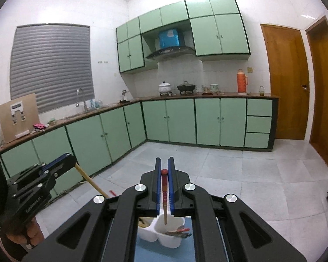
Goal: Organize utensils
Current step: 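Open both grippers to drop the chopsticks into the holder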
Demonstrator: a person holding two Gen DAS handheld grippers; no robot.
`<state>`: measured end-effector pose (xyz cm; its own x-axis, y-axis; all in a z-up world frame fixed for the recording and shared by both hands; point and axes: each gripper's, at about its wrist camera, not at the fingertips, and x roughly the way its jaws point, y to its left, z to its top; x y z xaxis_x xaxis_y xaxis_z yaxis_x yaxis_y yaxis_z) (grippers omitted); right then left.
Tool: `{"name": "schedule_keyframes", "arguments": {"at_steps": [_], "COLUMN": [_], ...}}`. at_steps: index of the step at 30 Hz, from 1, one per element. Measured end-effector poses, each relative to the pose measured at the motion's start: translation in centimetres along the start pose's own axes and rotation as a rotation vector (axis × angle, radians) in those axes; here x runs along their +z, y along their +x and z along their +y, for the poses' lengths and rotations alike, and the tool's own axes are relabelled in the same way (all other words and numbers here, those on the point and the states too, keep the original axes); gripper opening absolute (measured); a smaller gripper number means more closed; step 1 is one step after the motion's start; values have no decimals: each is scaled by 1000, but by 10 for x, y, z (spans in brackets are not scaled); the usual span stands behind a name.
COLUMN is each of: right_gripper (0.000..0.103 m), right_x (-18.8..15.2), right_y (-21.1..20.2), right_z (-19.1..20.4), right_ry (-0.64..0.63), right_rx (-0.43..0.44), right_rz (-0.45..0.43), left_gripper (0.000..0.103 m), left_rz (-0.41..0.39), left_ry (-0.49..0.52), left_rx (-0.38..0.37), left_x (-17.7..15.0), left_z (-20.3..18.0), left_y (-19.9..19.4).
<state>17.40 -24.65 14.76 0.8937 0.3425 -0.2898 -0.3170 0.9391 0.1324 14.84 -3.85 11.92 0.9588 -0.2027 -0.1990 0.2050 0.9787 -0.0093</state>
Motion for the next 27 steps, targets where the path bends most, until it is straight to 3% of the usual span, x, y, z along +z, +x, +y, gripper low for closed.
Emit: {"name": "schedule_keyframes", "arguments": {"at_steps": [4, 11, 14, 15, 17, 18, 19, 27], "right_gripper": [6, 7, 16, 21, 37, 46, 50, 79], "right_x": [-12, -46, -59, -62, -69, -72, -75, -92], "right_y": [37, 71, 74, 71, 60, 54, 46, -15], "right_z": [-11, -15, -18, -20, -26, -28, -30, -32], "right_ry": [9, 14, 12, 19, 49, 60, 70, 127], "right_rx": [-8, 19, 15, 12, 7, -1, -11, -36], "right_rz": [49, 133, 158, 157, 144, 135, 122, 61], "left_gripper": [6, 6, 10, 13, 38, 43, 50, 80], "left_rz": [58, 142, 174, 182, 182, 176, 172, 157], "left_ry": [-5, 2, -3, -9, -16, -19, -23, -52], "left_rx": [10, -1, -8, -11, -5, 0, 4, 19], "left_x": [-16, -46, -56, -59, -63, -65, -66, -77], "left_z": [3, 9, 14, 16, 20, 22, 23, 26], "left_y": [43, 85, 89, 87, 81, 75, 69, 16]}}
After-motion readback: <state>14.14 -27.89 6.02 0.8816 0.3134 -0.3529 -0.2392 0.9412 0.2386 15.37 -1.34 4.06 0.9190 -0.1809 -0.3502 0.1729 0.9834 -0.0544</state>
